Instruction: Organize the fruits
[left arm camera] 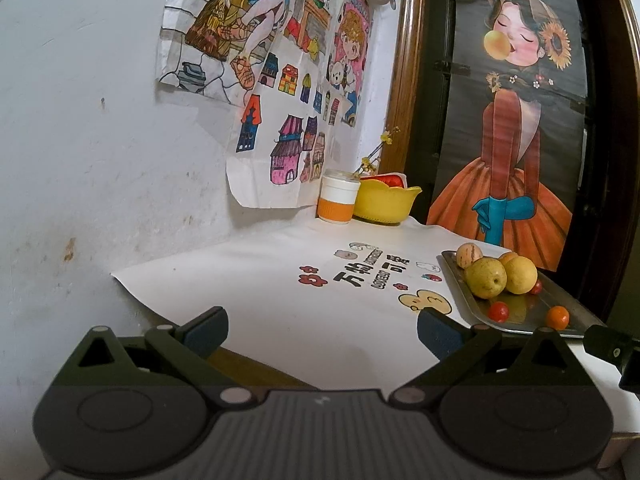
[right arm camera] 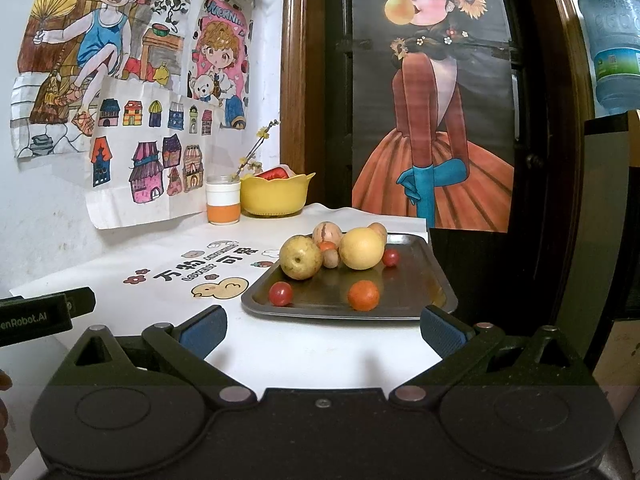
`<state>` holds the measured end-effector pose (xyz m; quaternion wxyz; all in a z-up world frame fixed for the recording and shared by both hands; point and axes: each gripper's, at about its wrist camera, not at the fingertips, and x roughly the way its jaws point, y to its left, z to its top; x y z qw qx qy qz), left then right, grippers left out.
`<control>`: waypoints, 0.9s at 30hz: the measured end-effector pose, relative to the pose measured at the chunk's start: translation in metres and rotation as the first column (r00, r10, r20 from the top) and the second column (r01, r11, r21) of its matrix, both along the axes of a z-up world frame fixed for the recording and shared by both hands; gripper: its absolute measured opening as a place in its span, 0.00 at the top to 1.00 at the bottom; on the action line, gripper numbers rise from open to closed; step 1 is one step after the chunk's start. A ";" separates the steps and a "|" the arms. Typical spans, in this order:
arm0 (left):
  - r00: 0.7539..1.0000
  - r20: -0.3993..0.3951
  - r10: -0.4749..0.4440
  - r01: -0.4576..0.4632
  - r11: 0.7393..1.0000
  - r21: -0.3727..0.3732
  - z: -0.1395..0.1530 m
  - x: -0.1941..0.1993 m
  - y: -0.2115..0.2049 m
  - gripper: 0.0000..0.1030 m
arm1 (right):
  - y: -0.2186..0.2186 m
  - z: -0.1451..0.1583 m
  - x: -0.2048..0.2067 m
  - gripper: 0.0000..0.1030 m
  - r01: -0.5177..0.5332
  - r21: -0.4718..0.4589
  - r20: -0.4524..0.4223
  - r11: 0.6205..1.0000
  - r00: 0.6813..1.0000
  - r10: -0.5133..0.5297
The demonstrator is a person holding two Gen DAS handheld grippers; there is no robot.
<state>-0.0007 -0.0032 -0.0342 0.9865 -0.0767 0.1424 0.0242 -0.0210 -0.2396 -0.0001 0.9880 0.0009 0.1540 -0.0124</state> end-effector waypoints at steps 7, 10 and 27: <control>1.000 -0.004 0.001 -0.001 1.000 -0.003 -0.002 -0.002 0.000 0.00 | 0.001 -0.001 -0.002 0.01 -0.002 -0.001 -0.006 1.000 1.000 0.002; 1.000 -0.004 0.001 -0.001 1.000 -0.002 -0.001 -0.001 0.000 0.00 | 0.001 -0.001 -0.003 0.01 -0.004 0.000 -0.005 1.000 1.000 0.004; 1.000 -0.008 0.008 -0.008 1.000 -0.002 -0.002 -0.003 0.001 0.00 | 0.003 -0.002 -0.004 0.01 0.001 0.002 -0.007 1.000 1.000 -0.001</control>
